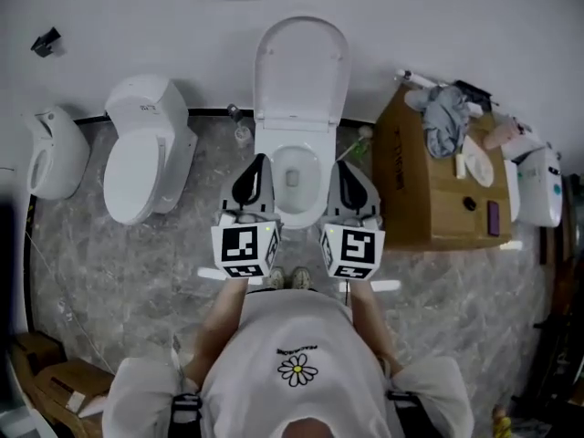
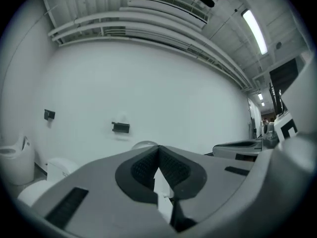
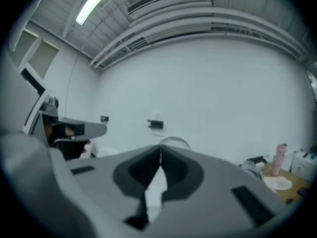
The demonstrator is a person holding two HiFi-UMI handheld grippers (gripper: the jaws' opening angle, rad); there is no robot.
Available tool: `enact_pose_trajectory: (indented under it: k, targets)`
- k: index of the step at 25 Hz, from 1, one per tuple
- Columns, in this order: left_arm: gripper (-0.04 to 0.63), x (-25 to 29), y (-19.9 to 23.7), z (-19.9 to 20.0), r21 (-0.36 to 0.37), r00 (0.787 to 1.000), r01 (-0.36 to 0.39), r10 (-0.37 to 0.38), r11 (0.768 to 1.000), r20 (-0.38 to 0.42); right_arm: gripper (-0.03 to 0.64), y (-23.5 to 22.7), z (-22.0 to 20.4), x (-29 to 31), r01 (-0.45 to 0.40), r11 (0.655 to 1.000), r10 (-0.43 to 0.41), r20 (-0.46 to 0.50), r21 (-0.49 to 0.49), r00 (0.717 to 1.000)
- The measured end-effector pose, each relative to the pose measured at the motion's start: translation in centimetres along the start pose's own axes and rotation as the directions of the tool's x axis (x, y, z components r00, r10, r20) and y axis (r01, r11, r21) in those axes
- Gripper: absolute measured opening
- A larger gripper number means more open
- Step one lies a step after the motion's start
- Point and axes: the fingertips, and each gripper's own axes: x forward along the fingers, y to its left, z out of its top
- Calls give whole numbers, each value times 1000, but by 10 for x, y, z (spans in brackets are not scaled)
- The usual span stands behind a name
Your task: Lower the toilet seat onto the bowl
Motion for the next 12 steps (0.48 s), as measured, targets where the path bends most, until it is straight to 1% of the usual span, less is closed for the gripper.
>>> enact_pose_trajectory:
  k: [2,4,7,12]
  targets:
    - [25,-10,1,13,11,1000,-8,7,1000,15,31,3,18,-12,-9,1000,10,40,-24,999]
    - [25,-18,3,18,8,1000,-15,15,1000,22,31,4,25,-23,-10,998,13,56,-55,998]
    - [25,-21,7,19,13,999,-31,31,999,25,29,0,25,-34,8,998,-4,54,-64,999]
    - [25,-15,12,25,33,999,-35,34,999,29,29,3,21,-36,11,998,-8,42,-69,999]
